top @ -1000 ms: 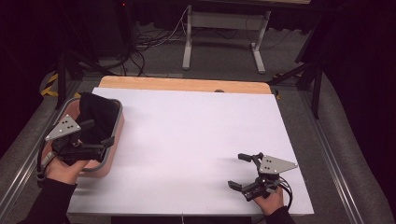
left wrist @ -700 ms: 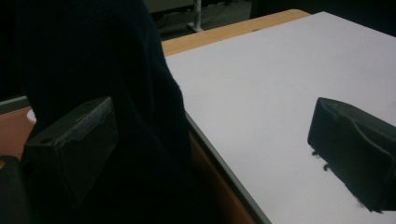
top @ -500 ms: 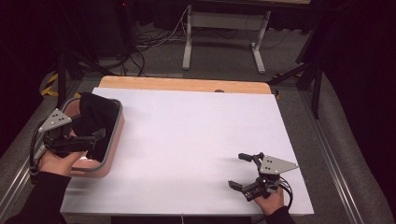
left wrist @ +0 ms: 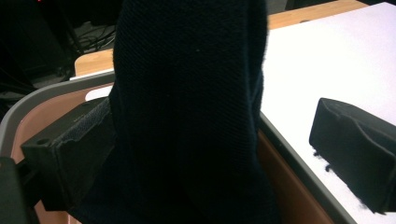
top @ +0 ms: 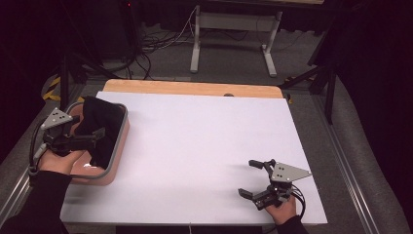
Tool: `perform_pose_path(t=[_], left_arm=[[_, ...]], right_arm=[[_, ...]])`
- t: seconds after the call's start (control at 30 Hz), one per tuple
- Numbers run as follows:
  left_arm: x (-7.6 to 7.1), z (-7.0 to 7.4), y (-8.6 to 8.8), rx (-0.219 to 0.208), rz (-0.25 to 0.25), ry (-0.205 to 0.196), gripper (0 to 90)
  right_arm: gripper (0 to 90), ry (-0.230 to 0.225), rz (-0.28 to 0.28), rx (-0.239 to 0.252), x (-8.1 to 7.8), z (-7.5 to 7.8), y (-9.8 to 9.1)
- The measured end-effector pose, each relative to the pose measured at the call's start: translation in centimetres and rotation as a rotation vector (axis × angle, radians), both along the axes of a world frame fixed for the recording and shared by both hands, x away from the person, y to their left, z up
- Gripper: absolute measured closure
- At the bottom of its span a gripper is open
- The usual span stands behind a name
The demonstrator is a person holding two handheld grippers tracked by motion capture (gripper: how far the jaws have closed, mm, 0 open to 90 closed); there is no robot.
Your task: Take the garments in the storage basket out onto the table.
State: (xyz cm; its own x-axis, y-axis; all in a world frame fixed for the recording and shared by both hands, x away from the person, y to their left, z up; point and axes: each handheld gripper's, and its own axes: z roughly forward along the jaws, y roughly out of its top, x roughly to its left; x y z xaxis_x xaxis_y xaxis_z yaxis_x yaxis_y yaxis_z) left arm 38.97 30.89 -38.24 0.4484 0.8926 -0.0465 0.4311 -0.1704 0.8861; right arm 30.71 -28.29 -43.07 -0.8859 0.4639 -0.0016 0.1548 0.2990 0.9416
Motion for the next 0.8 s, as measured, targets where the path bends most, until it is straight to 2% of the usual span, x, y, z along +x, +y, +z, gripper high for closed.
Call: perform_pose_path(t=[0.13,0.27,0.37,0.47,0.53,0.6,0.8], left_arm=[[0.9,-0.3,0.5,-0.054,-0.016,0.006,2.3],[1.5,-0.6,0.7,-0.084,-0.007,0.006,2.4],[1.9,-0.9,0.4,-0.056,-0.008,-0.003,2.4],[2.4,-1.3,0.3,-0.032,-0.007,0.018,2.4],[2.7,-1.5,0.4,-0.034,0.004,0.032,2.4],[3.1,-1.6,0.5,-0.045,0.021,0.066,2.4],[3.8,-1.9,0.3,-0.019,0.027,0.085,2.4]], right_arm=[[0.5,-0.001,0.001,-0.002,0.0,0.0,0.0],[0.5,-0.008,-0.004,-0.004,0.0,0.1,-0.2],[0.5,-0.013,-0.016,0.01,0.0,0.2,-0.6],[0.5,-0.017,-0.022,0.02,0.0,0.2,-0.8],[0.5,-0.018,-0.02,0.018,0.0,0.2,-0.8],[0.5,-0.017,-0.017,0.016,0.0,0.2,-0.7],[0.5,-0.017,-0.021,0.019,0.0,0.2,-0.8]])
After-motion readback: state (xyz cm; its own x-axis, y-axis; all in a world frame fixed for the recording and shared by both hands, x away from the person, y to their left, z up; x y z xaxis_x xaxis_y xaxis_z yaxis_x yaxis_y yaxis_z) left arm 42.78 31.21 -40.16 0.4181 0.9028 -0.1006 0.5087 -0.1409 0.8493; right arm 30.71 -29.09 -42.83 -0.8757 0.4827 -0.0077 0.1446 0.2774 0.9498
